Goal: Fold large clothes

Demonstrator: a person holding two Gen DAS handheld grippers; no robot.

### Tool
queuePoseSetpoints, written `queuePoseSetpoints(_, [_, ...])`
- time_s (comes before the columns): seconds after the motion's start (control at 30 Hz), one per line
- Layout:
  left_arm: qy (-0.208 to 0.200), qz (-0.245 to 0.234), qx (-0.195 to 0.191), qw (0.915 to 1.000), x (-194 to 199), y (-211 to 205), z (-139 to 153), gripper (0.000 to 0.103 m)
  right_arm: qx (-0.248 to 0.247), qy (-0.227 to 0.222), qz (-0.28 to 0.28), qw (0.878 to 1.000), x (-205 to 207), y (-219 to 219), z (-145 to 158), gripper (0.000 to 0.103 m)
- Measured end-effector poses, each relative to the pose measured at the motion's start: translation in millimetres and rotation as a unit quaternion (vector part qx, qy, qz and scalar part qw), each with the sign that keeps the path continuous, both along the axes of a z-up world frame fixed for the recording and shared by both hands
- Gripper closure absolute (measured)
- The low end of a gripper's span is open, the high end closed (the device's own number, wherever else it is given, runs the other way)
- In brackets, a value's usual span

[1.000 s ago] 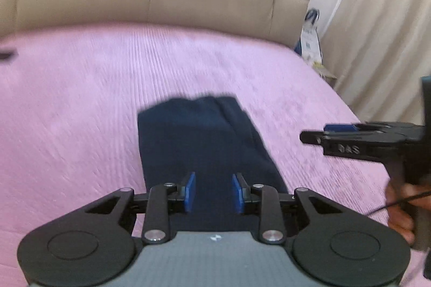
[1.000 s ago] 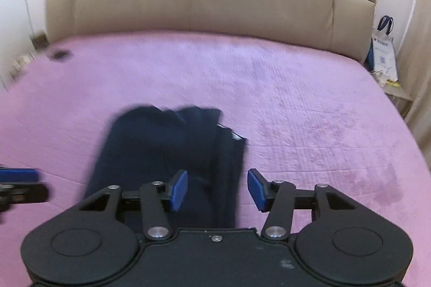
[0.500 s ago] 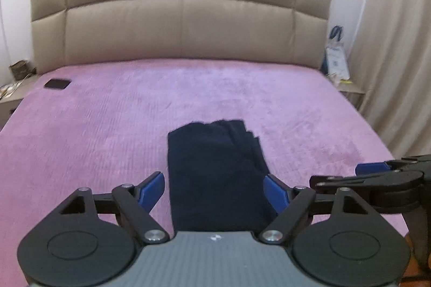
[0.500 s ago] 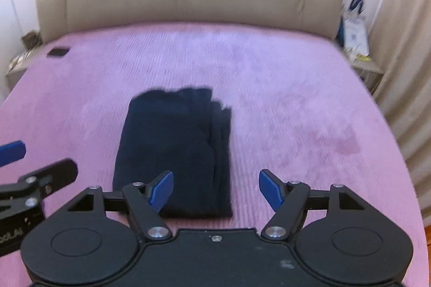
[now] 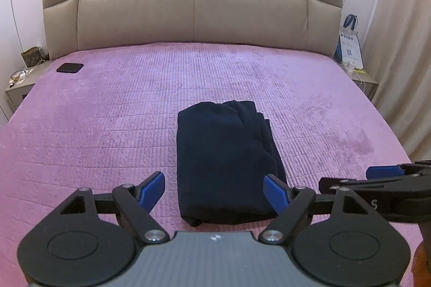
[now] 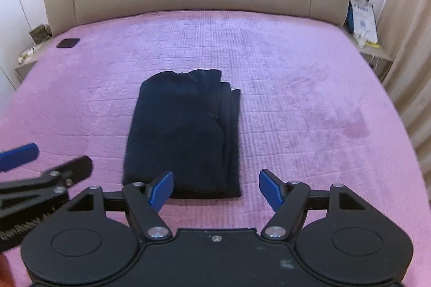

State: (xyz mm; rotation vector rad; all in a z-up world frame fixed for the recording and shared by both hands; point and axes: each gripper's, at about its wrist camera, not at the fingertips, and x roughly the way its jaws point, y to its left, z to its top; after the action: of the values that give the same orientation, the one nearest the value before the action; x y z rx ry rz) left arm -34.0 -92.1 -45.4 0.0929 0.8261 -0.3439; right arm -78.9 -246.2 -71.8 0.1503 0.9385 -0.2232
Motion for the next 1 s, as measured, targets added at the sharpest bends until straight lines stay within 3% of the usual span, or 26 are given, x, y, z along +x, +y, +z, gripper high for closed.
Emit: queuePoseSetpoints(1.0, [-0.016,0.0,0.024,0.9996,-12.6,3.4,5.2,0.021,0.013,-0.004,-0.007,1.0,-13.6,5.1,2.2,0.02])
